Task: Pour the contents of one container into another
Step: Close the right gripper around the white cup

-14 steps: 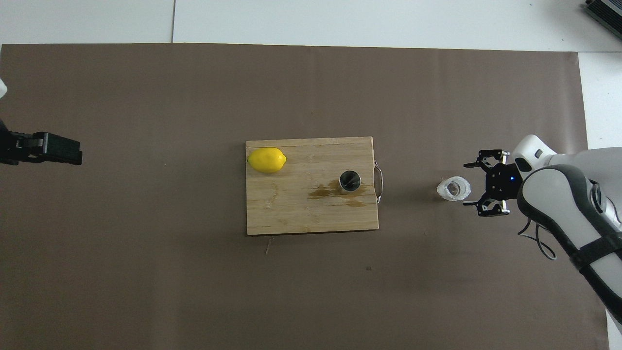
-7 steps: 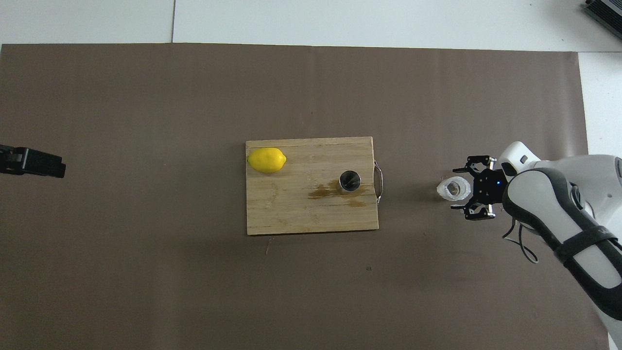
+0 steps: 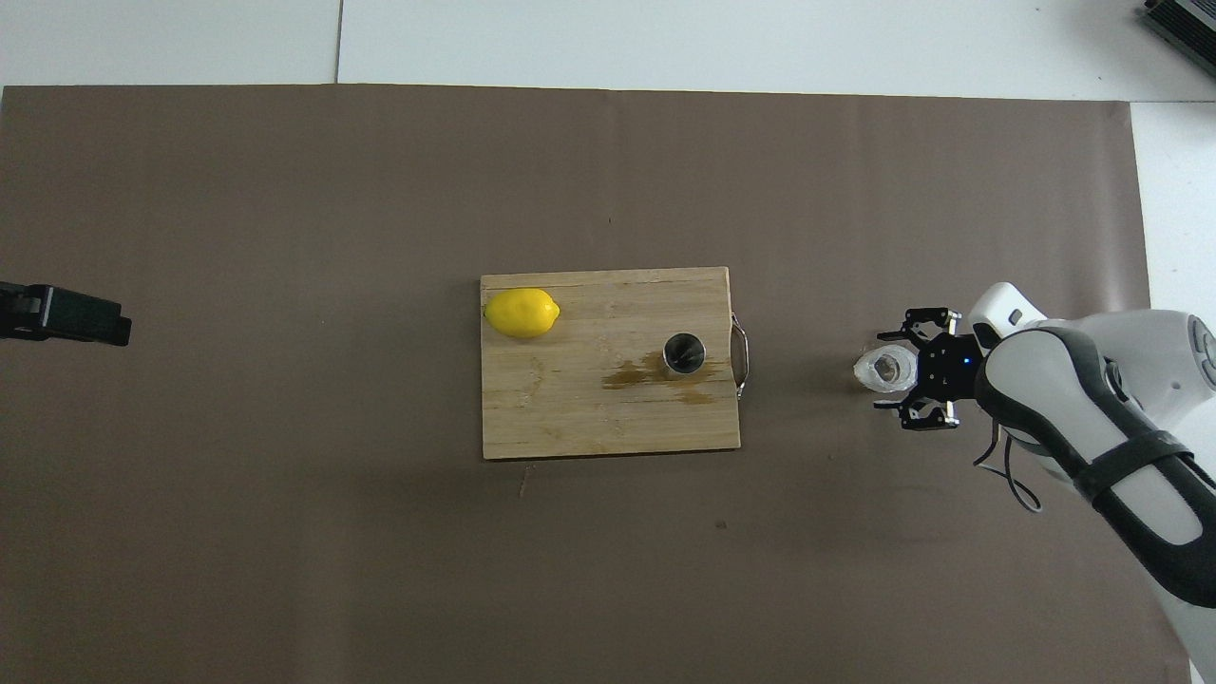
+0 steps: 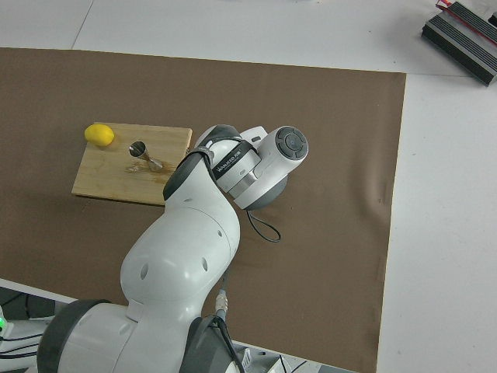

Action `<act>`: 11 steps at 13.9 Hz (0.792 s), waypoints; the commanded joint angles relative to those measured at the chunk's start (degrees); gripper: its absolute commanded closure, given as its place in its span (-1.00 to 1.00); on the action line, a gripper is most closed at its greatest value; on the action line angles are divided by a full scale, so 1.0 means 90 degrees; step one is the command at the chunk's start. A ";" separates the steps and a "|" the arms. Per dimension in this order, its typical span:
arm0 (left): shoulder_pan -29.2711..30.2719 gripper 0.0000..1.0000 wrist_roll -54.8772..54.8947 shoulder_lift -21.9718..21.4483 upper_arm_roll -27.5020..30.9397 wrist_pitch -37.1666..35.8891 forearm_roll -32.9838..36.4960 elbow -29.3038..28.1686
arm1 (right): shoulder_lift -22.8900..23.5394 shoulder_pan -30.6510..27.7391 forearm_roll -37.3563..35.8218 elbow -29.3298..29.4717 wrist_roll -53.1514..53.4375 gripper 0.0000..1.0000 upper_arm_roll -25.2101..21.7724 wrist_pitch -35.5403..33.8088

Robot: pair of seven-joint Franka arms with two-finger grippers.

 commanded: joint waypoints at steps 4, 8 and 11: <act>0.0077 -1.00 -0.0038 -0.0210 -0.0023 -0.0021 -0.0082 -0.0219 | -0.0089 0.0018 0.0252 -0.0002 -0.0157 1.00 0.0078 0.0120; 0.0077 -1.00 -0.0038 -0.0210 -0.0023 -0.0021 -0.0082 -0.0219 | -0.0342 0.0193 0.0252 0.0018 0.0320 1.00 0.0088 0.0091; 0.0077 -1.00 -0.0038 -0.0210 -0.0023 -0.0021 -0.0082 -0.0219 | -0.0586 0.0359 0.0203 0.0047 0.0771 1.00 0.0088 0.0052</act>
